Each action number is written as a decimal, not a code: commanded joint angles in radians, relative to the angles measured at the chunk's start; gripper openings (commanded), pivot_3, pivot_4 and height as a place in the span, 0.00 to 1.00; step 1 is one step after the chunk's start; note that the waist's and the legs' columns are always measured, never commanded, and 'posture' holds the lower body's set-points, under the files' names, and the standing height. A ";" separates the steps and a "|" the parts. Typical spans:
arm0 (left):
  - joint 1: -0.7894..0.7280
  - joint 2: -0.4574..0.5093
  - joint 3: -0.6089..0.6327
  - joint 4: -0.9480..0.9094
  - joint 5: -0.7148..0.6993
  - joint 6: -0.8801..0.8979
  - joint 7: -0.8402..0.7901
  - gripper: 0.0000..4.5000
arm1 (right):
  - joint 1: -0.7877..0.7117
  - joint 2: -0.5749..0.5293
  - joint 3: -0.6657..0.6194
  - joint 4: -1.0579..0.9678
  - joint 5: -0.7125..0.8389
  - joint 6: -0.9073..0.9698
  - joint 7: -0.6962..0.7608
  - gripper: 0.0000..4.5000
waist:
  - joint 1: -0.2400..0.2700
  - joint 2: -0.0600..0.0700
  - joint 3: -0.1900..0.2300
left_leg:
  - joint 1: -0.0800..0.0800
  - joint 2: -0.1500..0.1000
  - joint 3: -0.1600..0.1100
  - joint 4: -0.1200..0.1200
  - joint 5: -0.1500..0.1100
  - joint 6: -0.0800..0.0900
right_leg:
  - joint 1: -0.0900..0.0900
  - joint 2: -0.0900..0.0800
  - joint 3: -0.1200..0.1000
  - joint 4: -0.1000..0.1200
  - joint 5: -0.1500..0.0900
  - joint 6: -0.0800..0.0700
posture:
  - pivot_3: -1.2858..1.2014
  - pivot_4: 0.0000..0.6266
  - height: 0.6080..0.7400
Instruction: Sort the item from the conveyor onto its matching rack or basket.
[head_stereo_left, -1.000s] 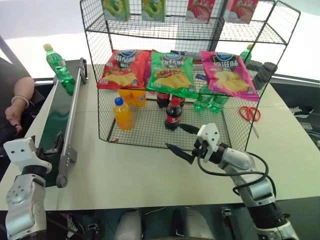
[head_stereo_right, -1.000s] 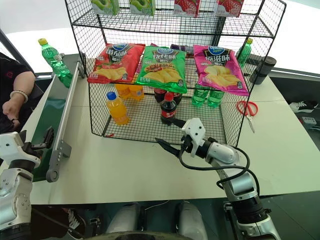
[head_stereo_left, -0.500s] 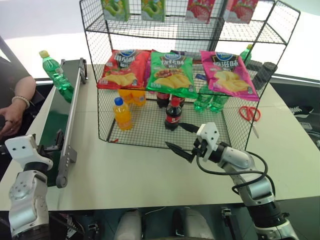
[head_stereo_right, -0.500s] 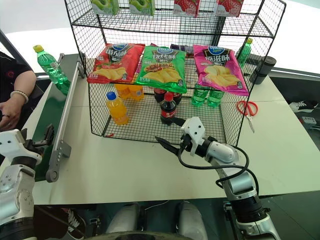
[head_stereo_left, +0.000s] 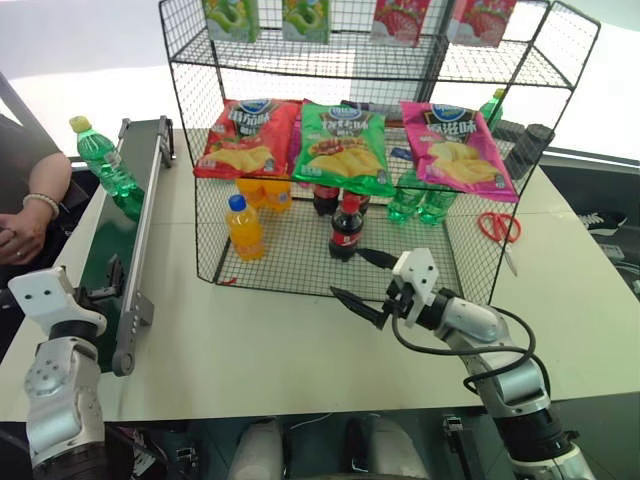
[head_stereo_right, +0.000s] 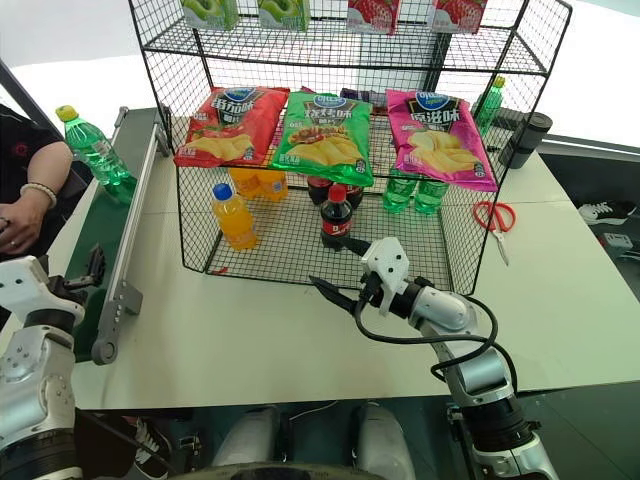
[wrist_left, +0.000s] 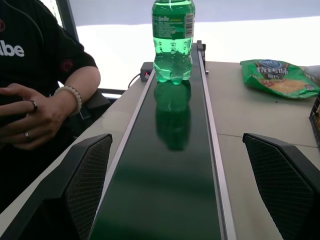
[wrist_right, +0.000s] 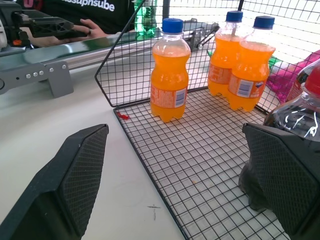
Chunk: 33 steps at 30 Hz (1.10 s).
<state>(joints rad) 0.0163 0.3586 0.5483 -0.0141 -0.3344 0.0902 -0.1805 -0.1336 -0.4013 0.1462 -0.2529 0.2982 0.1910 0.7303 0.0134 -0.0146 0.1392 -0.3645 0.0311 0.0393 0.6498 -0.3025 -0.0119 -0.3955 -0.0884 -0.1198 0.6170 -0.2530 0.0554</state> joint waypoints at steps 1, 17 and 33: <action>-0.007 -0.001 -0.004 -0.010 0.025 -0.036 0.025 1.00 | 0.001 0.001 0.003 -0.051 0.008 -0.014 0.009 0.99 | 0.000 0.000 0.000 | 0.000 0.000 0.000 0.000 0.000 0.000 | 0.000 0.000 0.000 0.000 0.000 0.000 | 0.52 0.24 0.96; -0.028 -0.022 -0.022 0.020 0.027 -0.063 0.060 1.00 | 0.023 0.002 0.036 -0.077 0.002 -0.017 0.024 0.99 | 0.000 0.000 0.000 | 0.000 0.000 0.000 0.000 0.000 0.000 | 0.000 0.000 0.000 0.000 0.000 0.000 | 0.52 0.24 0.96; -0.059 -0.026 -0.013 0.060 0.042 -0.091 0.085 1.00 | 0.046 0.005 0.047 -0.117 0.021 0.012 0.036 0.99 | 0.000 0.000 0.000 | 0.000 0.000 0.000 0.000 0.000 0.000 | 0.000 0.000 0.000 0.000 0.000 0.000 | 0.52 0.24 0.96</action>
<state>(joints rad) -0.0355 0.3244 0.5242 0.0643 -0.3049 0.0297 -0.1115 -0.0854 -0.4020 0.1913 -0.3223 0.2995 0.2102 0.7626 0.0134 -0.0151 0.1393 -0.3646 0.0311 0.0393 0.6497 -0.3025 -0.0119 -0.3956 -0.0885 -0.1200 0.6168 -0.2530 0.0554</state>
